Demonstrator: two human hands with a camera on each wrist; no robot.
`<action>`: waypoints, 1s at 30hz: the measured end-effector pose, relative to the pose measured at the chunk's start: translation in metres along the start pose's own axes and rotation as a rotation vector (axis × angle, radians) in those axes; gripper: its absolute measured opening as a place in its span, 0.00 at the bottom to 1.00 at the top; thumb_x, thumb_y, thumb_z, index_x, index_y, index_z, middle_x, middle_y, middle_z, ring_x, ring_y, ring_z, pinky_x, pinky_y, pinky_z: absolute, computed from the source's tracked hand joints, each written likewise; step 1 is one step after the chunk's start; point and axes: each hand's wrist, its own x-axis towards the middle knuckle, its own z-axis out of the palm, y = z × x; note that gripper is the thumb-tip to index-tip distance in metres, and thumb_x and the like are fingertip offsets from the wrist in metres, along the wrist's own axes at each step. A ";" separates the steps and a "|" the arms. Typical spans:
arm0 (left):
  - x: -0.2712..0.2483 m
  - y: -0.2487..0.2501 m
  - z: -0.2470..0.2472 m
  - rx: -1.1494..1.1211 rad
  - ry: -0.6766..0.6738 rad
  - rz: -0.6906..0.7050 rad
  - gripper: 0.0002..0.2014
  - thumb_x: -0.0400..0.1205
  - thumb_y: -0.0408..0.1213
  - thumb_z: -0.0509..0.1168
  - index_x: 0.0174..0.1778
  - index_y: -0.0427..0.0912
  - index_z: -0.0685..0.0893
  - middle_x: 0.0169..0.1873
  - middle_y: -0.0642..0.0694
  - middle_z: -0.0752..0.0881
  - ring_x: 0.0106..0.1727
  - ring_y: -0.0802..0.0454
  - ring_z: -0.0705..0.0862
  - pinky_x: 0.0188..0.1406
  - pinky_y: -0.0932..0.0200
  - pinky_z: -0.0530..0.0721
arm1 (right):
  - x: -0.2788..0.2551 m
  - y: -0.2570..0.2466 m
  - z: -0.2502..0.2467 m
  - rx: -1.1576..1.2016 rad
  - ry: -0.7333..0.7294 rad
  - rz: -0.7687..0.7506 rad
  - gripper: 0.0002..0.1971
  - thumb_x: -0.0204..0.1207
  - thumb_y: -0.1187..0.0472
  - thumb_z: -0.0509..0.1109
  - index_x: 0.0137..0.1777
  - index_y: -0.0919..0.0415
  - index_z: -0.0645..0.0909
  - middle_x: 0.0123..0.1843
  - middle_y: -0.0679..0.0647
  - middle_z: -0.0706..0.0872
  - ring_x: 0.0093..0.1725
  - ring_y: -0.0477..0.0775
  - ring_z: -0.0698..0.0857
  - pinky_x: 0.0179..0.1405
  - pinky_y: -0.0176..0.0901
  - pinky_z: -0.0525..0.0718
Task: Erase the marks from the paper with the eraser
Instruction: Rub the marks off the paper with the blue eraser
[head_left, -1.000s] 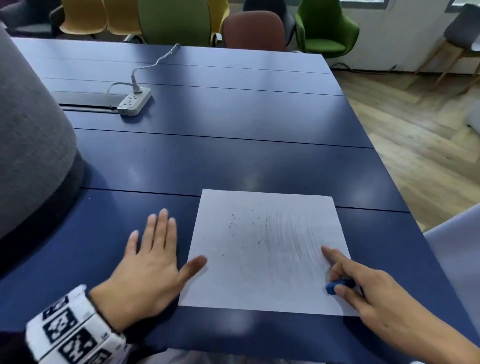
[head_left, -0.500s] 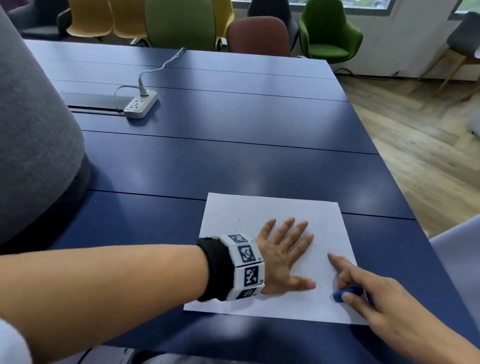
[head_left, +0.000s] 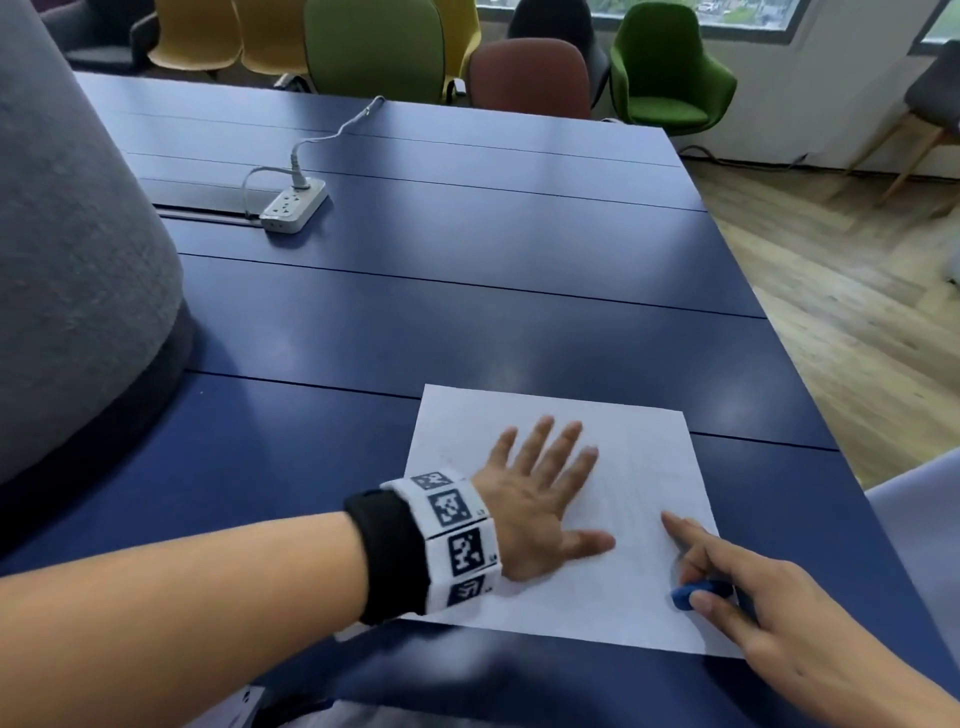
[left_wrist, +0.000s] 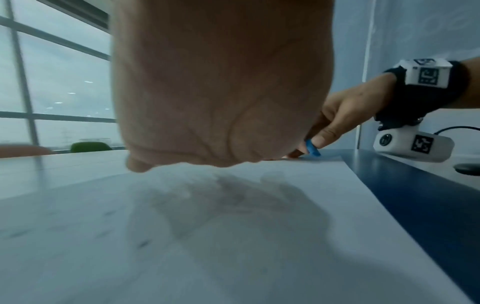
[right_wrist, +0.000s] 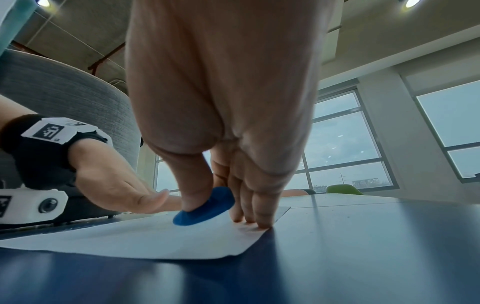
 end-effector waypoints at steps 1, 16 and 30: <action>0.007 0.007 0.002 0.026 -0.019 0.060 0.41 0.84 0.68 0.40 0.84 0.49 0.31 0.82 0.50 0.26 0.81 0.49 0.23 0.81 0.41 0.31 | 0.001 -0.002 -0.001 -0.010 -0.009 -0.001 0.23 0.78 0.67 0.70 0.49 0.30 0.75 0.61 0.06 0.68 0.69 0.13 0.62 0.55 0.14 0.71; -0.054 -0.069 0.013 0.028 -0.034 -0.216 0.54 0.63 0.76 0.15 0.79 0.42 0.23 0.78 0.43 0.20 0.78 0.48 0.20 0.81 0.45 0.29 | -0.003 -0.005 0.001 0.003 0.020 0.022 0.17 0.80 0.68 0.69 0.49 0.40 0.76 0.56 0.35 0.85 0.61 0.18 0.75 0.55 0.10 0.67; -0.062 -0.085 -0.006 -0.018 -0.066 -0.062 0.51 0.80 0.68 0.58 0.85 0.50 0.31 0.82 0.46 0.26 0.83 0.45 0.29 0.84 0.44 0.42 | 0.004 -0.025 -0.007 -0.139 -0.006 0.056 0.19 0.78 0.67 0.71 0.35 0.39 0.77 0.59 0.27 0.82 0.41 0.21 0.81 0.44 0.16 0.73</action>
